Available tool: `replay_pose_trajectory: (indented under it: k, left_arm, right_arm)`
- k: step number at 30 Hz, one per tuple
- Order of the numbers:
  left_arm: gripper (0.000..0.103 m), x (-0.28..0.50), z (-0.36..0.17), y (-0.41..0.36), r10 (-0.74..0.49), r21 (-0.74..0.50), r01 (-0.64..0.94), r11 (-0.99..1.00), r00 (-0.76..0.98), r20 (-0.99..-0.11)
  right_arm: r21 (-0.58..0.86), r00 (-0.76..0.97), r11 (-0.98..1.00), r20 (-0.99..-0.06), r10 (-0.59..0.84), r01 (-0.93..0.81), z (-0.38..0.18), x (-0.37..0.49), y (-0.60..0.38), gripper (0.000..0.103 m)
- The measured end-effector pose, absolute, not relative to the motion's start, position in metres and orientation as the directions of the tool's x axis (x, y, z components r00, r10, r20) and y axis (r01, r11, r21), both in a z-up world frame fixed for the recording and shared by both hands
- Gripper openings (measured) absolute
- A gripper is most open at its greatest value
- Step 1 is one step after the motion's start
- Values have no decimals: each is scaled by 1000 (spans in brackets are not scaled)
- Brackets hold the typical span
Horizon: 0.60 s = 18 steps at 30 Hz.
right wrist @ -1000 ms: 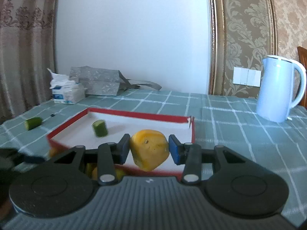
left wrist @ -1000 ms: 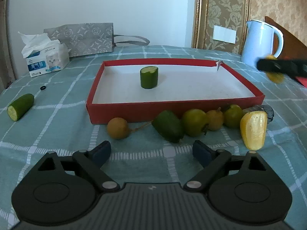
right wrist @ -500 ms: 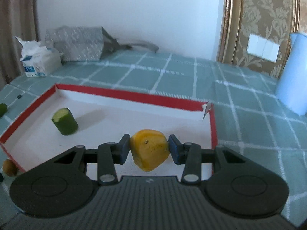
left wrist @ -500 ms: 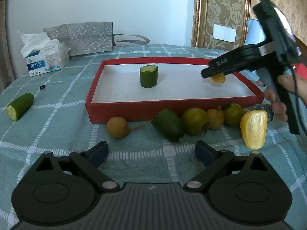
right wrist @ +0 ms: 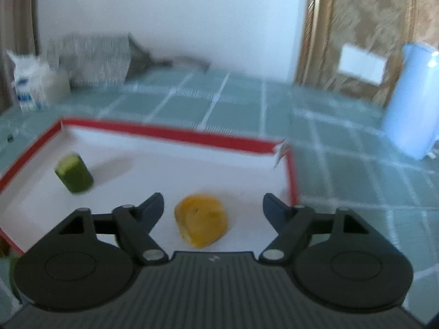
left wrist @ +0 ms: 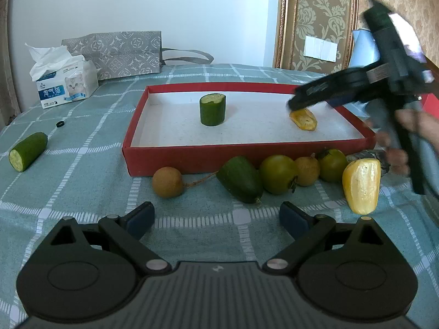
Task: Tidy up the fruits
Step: 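Lower the yellow mango piece into the red tray and open the right tool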
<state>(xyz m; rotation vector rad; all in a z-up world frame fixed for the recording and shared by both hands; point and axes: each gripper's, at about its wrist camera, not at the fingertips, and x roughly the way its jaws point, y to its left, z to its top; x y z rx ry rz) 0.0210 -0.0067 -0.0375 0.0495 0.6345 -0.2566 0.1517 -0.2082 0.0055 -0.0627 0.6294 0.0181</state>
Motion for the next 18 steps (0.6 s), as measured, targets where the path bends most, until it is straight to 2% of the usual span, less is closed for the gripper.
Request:
replay_pose_trajectory:
  k: [1,2,4,7,11,15,18]
  left_arm:
    - [98,21,-38,-7,-221,-32,252,967,775,-592]
    - [98,21,-37,-7,-222,-32,252,967,775,-592]
    - [98,21,-38,-7,-221,-32,252,967,775,-592]
    - [98,21,-37,-7,-222,-33,252,967,775,-591]
    - [98,20,-36,-5,-216,-52,229,972,785,-581]
    - [98,14,-33,6,-193,-96,168,981,821,-537]
    - [98,16,-32,13,-173,-110,135,985,820,-546]
  right_arm:
    - [-42,828,999,-560,0,-28,13,140,-212,79]
    - [-15,848,1000,-530,12,-24,19,126,-219,87]
    - [25,883,1000,-468,28,-19,27,94,-231,95]
    - [20,925,999,-379,-19,29,25,46,-246,103]
    - [42,953,995,-296,-70,86,11,-1,-256,103]
    - [22,962,995,-258,-85,94,10,-13,-255,103]
    - [-10,966,996,-243,-88,88,10,-14,-250,103]
